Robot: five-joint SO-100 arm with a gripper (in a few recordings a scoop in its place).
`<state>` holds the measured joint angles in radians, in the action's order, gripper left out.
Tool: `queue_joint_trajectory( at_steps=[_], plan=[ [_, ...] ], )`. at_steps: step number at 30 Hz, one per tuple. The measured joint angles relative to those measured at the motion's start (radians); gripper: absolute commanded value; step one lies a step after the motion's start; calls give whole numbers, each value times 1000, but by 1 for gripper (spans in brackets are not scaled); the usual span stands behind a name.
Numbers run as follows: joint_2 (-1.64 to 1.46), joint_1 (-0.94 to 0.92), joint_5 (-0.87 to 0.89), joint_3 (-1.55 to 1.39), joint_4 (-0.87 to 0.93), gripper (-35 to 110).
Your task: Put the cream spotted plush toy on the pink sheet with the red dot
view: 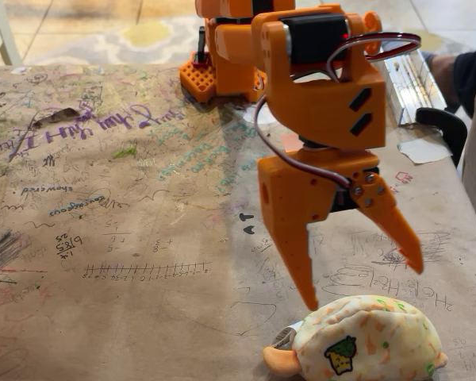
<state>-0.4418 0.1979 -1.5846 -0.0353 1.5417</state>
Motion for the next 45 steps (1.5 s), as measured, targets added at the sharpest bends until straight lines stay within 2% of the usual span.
queue_joint_trajectory(
  at_steps=[5,21,32,36,40,45],
  plan=[
    [54,-2,-32,0,14,39],
    [98,-37,43,0,161,40],
    [98,-71,60,0,181,40],
    [98,-57,109,0,164,40],
    [98,-29,196,0,66,40],
    [100,2,212,0,40,39]
  ],
)
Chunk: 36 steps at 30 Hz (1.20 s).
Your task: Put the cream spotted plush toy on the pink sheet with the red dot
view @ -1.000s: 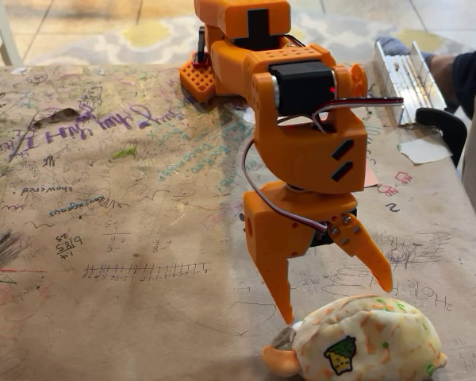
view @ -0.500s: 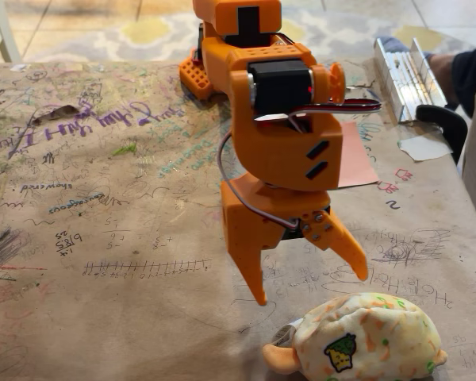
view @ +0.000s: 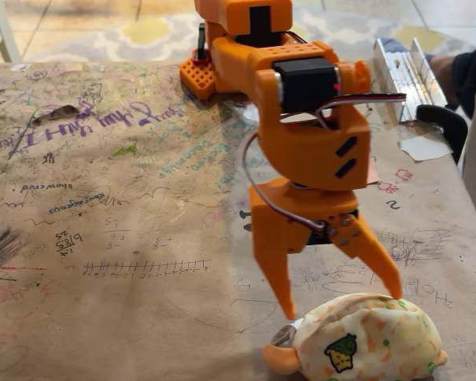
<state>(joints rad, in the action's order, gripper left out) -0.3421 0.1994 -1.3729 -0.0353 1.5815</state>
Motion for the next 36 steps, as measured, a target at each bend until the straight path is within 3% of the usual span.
queue_joint_trajectory(
  at_steps=[10,12,14,27,36],
  plan=[
    [66,-49,-97,2,-117,32],
    [67,-49,-87,2,-118,22],
    [67,-49,-89,5,-118,0],
    [75,-48,23,31,-149,0],
    [32,-51,284,28,-198,0]
  ],
)
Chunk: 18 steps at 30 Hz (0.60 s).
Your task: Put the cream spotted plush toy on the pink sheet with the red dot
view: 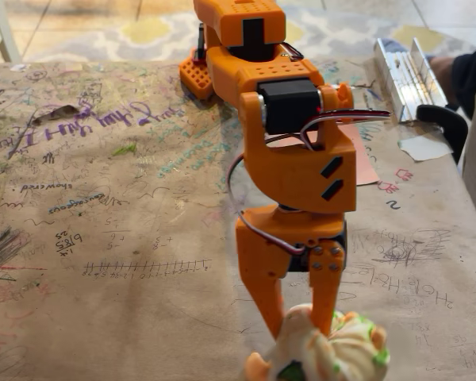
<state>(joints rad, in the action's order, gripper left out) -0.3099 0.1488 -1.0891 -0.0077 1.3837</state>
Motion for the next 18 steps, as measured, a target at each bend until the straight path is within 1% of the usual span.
queue_joint_trajectory(
  at_steps=[7,9,14,18],
  plan=[
    [-176,-12,72,-2,69,0],
    [-183,-9,64,0,94,0],
    [-150,-11,54,-2,87,0],
    [-146,-5,77,-2,98,0]
  ],
)
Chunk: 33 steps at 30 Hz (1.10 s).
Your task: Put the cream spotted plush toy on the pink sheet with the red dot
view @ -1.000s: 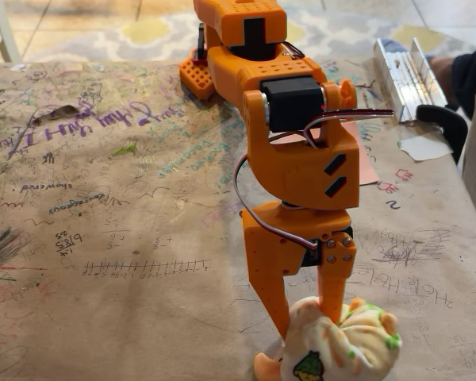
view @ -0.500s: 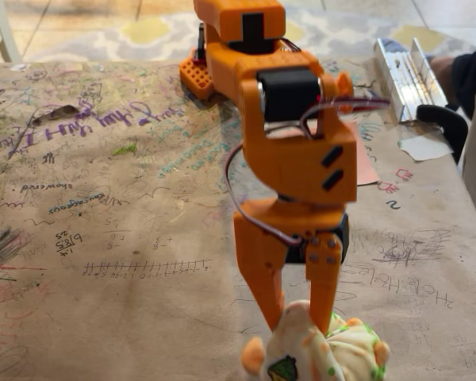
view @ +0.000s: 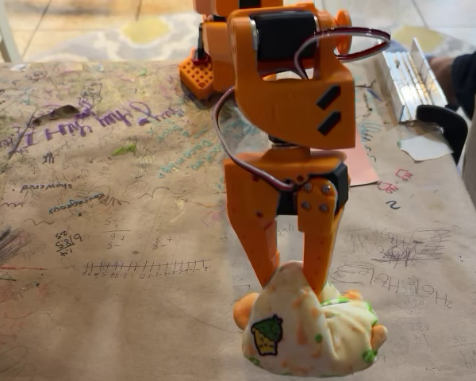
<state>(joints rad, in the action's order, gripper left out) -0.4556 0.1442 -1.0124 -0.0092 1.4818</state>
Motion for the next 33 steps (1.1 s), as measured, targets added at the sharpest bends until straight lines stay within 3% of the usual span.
queue_joint_trajectory(
  at_steps=[8,13,17,21,27,33],
  plan=[
    [-11,54,46,0,6,0],
    [-179,130,77,-15,31,0],
    [-436,207,17,-15,149,10],
    [-693,167,-75,-11,215,22],
    [-874,75,-5,-6,261,16],
    [-1032,114,-21,-5,264,15]
  ],
)
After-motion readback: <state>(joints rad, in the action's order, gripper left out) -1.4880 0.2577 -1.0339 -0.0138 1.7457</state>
